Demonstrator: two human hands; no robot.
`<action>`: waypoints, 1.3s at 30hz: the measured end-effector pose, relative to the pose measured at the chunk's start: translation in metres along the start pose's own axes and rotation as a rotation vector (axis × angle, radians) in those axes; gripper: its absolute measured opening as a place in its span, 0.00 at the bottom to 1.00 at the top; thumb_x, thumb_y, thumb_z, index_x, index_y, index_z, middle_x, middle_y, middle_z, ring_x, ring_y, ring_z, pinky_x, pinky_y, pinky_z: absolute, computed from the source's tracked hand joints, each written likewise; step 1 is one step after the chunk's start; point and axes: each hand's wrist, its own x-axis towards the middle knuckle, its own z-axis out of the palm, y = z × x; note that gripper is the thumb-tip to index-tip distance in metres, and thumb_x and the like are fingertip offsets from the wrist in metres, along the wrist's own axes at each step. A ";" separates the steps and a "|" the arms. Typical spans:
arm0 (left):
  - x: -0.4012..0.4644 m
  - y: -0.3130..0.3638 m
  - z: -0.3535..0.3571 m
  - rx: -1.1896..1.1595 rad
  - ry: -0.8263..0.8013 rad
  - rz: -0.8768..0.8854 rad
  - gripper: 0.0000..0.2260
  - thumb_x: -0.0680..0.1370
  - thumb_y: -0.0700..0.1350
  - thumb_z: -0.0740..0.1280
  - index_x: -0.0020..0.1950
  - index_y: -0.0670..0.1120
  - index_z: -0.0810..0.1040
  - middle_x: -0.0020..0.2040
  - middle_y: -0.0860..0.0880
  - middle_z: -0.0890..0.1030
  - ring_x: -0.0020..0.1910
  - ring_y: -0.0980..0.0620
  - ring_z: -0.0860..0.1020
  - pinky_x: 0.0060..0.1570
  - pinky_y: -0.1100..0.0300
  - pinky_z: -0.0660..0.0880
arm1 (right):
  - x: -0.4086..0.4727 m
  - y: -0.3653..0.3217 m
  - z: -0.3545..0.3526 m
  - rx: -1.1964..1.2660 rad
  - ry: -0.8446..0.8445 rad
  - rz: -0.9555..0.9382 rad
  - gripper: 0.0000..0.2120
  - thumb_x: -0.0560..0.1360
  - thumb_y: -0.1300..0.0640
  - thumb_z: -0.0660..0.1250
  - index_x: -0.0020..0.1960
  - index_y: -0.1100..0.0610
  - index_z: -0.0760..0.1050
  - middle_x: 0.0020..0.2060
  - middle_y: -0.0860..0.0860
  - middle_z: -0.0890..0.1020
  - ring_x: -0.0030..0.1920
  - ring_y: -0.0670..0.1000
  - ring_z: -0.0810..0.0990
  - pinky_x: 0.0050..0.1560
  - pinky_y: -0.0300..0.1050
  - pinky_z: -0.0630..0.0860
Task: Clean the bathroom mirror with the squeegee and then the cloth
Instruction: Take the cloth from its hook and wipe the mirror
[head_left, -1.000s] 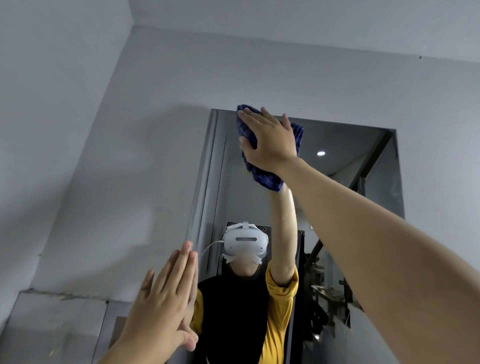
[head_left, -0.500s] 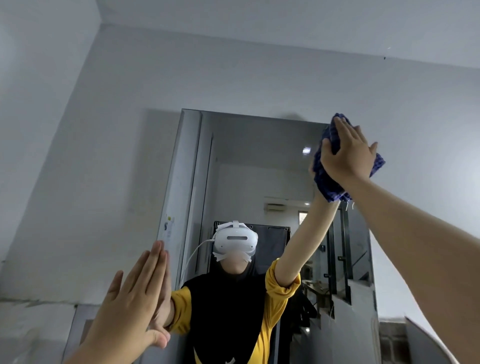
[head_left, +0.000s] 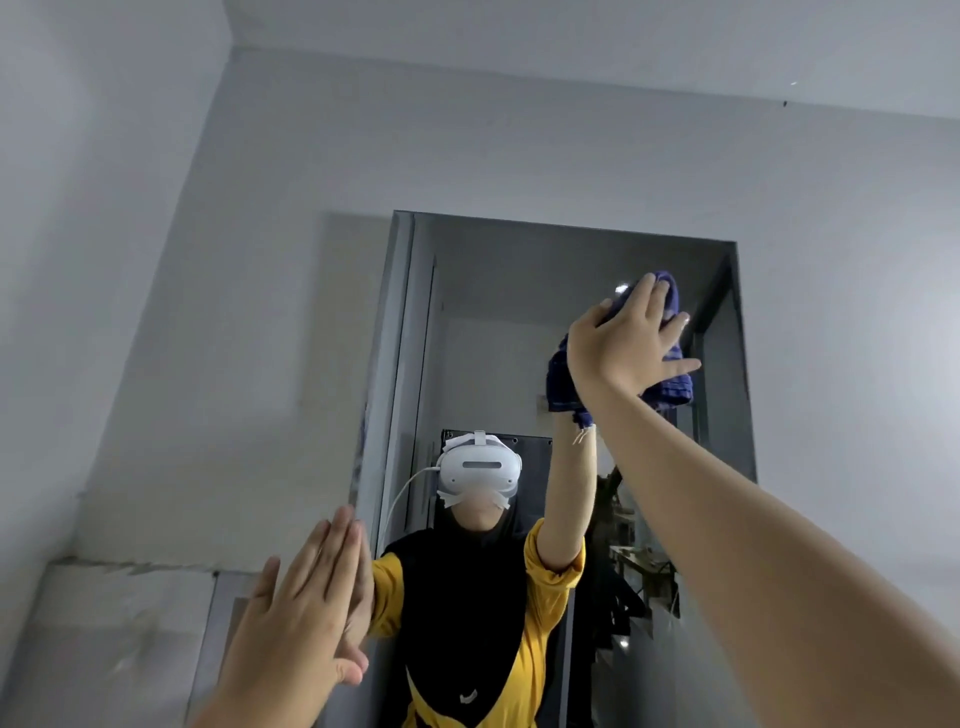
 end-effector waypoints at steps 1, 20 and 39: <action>0.000 0.000 0.002 -0.003 0.014 0.023 0.59 0.53 0.66 0.65 0.76 0.42 0.45 0.77 0.46 0.44 0.72 0.45 0.57 0.68 0.45 0.57 | -0.010 -0.010 0.006 0.018 -0.014 -0.026 0.27 0.80 0.52 0.53 0.77 0.52 0.53 0.78 0.47 0.56 0.77 0.59 0.48 0.68 0.74 0.41; -0.001 -0.006 -0.001 -0.059 -0.009 0.004 0.61 0.56 0.70 0.71 0.76 0.42 0.44 0.77 0.45 0.43 0.75 0.49 0.44 0.60 0.41 0.68 | -0.107 -0.064 0.044 -0.112 -0.429 -1.206 0.25 0.78 0.51 0.58 0.74 0.50 0.63 0.74 0.46 0.66 0.75 0.58 0.59 0.69 0.73 0.50; -0.004 0.001 -0.016 -0.159 -0.126 -0.061 0.49 0.66 0.77 0.46 0.75 0.43 0.50 0.73 0.43 0.59 0.72 0.59 0.35 0.67 0.65 0.32 | 0.019 0.125 -0.052 -0.198 -0.169 -0.825 0.27 0.77 0.45 0.54 0.74 0.50 0.64 0.72 0.48 0.69 0.75 0.57 0.62 0.69 0.73 0.53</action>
